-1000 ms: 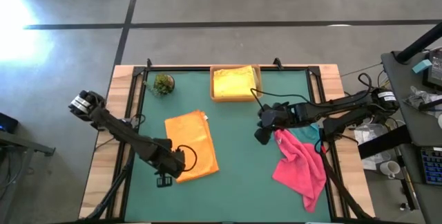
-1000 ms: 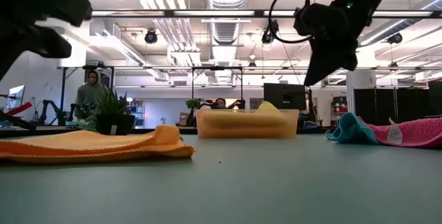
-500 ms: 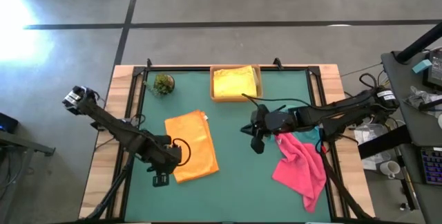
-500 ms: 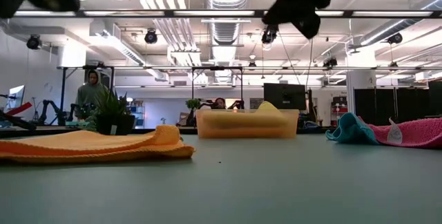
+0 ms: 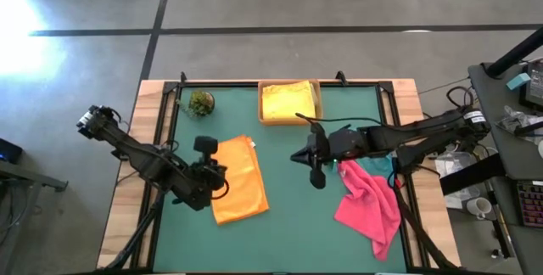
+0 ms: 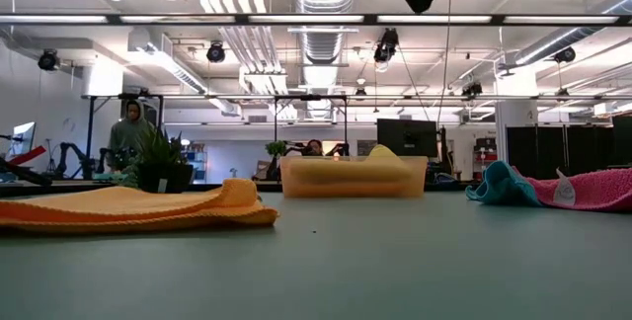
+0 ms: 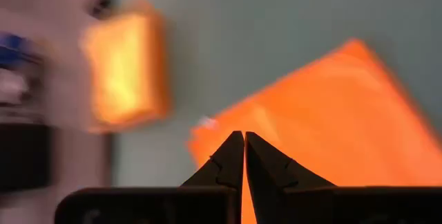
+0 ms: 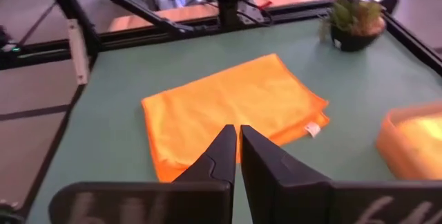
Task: Fold microfiber towels
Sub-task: Fold the orange towel
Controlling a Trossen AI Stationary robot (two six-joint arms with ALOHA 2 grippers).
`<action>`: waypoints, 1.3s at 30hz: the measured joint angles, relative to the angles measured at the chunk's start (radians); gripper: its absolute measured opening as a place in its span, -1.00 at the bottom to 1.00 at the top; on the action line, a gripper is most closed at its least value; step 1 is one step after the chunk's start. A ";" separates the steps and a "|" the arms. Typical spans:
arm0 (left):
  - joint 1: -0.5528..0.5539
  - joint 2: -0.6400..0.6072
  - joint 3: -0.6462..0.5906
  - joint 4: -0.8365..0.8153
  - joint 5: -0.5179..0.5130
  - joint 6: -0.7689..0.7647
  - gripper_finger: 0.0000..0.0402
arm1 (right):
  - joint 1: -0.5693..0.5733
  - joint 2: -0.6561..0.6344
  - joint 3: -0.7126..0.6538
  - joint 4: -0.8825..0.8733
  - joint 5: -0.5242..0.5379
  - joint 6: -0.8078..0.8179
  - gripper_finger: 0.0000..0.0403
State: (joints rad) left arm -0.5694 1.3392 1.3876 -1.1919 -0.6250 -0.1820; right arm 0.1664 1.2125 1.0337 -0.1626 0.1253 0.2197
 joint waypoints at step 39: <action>0.197 0.020 0.012 0.003 -0.192 -0.202 -0.25 | 0.023 0.263 0.244 -0.058 -0.058 -0.181 -0.05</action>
State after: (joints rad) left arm -0.3721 1.3590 1.3995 -1.1885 -0.8166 -0.3840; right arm 0.1898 1.4754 1.2778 -0.2208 0.0677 0.0391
